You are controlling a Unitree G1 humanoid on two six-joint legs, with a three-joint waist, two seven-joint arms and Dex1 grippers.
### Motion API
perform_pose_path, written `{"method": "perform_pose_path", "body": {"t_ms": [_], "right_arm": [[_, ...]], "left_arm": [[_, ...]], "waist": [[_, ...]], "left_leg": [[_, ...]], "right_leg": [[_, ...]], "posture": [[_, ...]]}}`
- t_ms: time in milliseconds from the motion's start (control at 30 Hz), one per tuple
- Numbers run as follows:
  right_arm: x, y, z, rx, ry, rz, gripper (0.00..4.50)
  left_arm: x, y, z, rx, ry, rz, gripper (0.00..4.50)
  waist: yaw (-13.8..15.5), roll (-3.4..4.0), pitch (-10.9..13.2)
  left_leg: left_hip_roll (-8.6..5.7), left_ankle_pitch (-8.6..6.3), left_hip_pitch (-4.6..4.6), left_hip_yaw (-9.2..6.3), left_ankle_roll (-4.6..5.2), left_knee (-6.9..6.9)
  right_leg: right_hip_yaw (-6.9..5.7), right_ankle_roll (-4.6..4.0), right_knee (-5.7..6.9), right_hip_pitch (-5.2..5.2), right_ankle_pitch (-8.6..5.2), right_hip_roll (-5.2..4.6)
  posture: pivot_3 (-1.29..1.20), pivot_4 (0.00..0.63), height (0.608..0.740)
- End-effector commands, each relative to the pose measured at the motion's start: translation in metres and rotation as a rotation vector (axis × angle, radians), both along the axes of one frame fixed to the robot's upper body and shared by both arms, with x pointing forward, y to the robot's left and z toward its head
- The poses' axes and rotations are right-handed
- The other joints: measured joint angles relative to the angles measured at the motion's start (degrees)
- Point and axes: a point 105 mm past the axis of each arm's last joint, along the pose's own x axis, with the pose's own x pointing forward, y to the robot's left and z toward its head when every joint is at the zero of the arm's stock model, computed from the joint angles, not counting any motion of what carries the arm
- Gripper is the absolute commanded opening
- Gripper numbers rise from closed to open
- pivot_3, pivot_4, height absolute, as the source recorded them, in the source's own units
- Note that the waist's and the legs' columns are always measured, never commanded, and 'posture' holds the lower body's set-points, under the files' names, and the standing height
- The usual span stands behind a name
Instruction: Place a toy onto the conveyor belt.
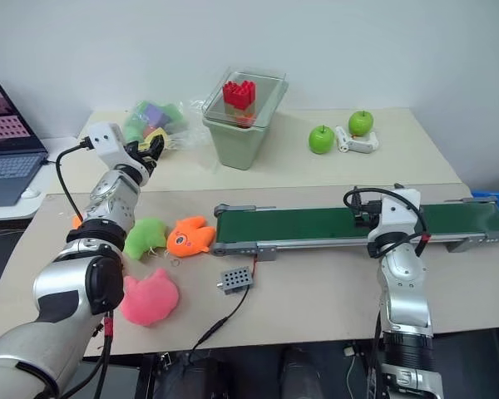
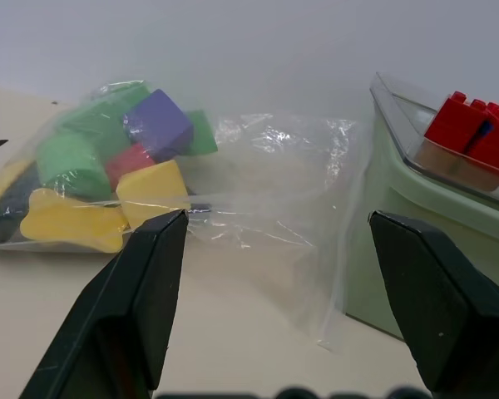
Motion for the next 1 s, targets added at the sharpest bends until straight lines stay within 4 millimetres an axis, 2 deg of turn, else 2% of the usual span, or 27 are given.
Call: {"method": "perform_pose_path", "body": {"t_ms": [33, 267, 567, 867, 1000], "right_arm": [[-0.003, -0.001, 0.026, -0.024, -0.076, -0.012, 4.5], [-0.01, -0.012, 0.031, -0.039, -0.071, -0.046, 4.5], [-0.007, -0.004, 0.031, -0.016, -0.083, -0.036, 4.5], [0.004, 0.006, 0.023, -0.021, -0.042, 0.03, 4.5], [0.007, 0.001, 0.02, -0.065, 0.004, 0.058, 4.5]], "left_arm": [[0.003, -0.002, 0.031, 0.033, -0.074, -0.012, 3.7], [0.006, -0.017, 0.031, 0.035, -0.066, -0.053, 3.7], [0.007, -0.017, 0.037, 0.031, -0.083, -0.057, 3.7], [-0.004, 0.012, 0.02, 0.017, -0.097, 0.033, 3.7], [-0.026, 0.037, -0.001, -0.002, -0.118, 0.118, 3.7]], "waist": [[0.0, 0.0, 0.0], [0.1, 0.0, 0.0], [-0.1, 0.0, 0.0], [-0.2, 0.0, 0.0], [-0.3, 0.0, 0.0]], "left_leg": [[0.0, 0.0, -0.01, 0.0, 0.0, 0.0], [-0.01, 0.0, -0.05, 0.01, 0.01, -0.01], [0.0, 0.0, -0.03, 0.0, 0.01, 0.0], [0.02, 0.01, 0.0, -0.03, 0.02, -0.01], [0.01, 0.01, 0.0, -0.02, 0.02, -0.02]], "right_leg": [[0.0, 0.01, 0.0, 0.0, 0.01, 0.0], [-0.04, 0.03, 0.0, 0.0, 0.02, 0.0], [-0.03, 0.04, 0.0, 0.0, 0.02, 0.01], [-0.01, 0.03, 0.04, 0.0, 0.02, 0.02], [0.01, 0.03, 0.04, 0.0, 0.03, 0.0]], "posture": [[0.0, 0.15, 0.74], [0.0, 0.15, 0.74], [0.0, 0.15, 0.74], [0.0, 0.15, 0.74], [0.0, 0.15, 0.74]]}}
